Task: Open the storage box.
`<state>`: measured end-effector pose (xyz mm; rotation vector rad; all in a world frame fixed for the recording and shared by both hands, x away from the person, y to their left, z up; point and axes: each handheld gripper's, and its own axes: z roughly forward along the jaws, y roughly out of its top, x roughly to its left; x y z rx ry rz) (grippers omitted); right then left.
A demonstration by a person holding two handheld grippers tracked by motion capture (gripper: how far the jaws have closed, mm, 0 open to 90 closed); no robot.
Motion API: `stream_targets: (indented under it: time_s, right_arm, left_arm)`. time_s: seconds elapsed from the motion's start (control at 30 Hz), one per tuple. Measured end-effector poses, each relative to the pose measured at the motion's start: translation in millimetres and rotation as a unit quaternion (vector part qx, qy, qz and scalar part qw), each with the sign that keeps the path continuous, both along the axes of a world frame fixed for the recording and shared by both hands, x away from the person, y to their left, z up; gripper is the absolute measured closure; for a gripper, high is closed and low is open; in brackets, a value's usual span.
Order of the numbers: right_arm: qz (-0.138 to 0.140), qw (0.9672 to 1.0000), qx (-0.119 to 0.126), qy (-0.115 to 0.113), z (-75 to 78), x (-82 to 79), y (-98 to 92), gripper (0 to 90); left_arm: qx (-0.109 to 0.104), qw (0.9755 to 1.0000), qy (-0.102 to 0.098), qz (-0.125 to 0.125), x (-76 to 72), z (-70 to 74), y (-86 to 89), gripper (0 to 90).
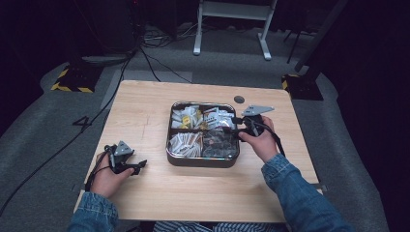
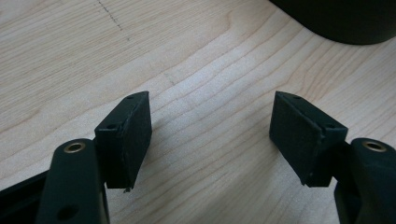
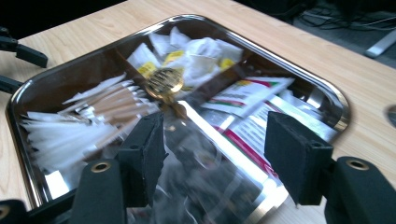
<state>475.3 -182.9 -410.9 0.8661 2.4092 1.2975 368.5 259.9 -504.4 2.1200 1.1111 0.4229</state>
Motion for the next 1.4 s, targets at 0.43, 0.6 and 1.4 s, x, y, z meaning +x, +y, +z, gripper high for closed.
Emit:
stream_targets:
  time_s: [0.43, 0.6, 1.4]
  right_arm:
    - [0.030, 0.9990, -0.019, 0.028, -12.6, 22.6, 55.7, 43.3]
    - [0.034, 0.9984, -0.031, 0.033, -20.4, 28.8, 72.0, 43.4]
    - [0.037, 0.9977, -0.056, 0.009, -23.1, 28.9, 88.3, 58.6]
  left_arm:
    - [0.000, 1.0000, 0.001, 0.008, 1.1, 0.1, 0.2, 29.5]
    - [0.001, 1.0000, 0.000, 0.008, 1.2, 0.1, 0.3, 29.5]
    - [0.000, 1.0000, 0.002, 0.008, 1.3, 0.2, 0.5, 29.6]
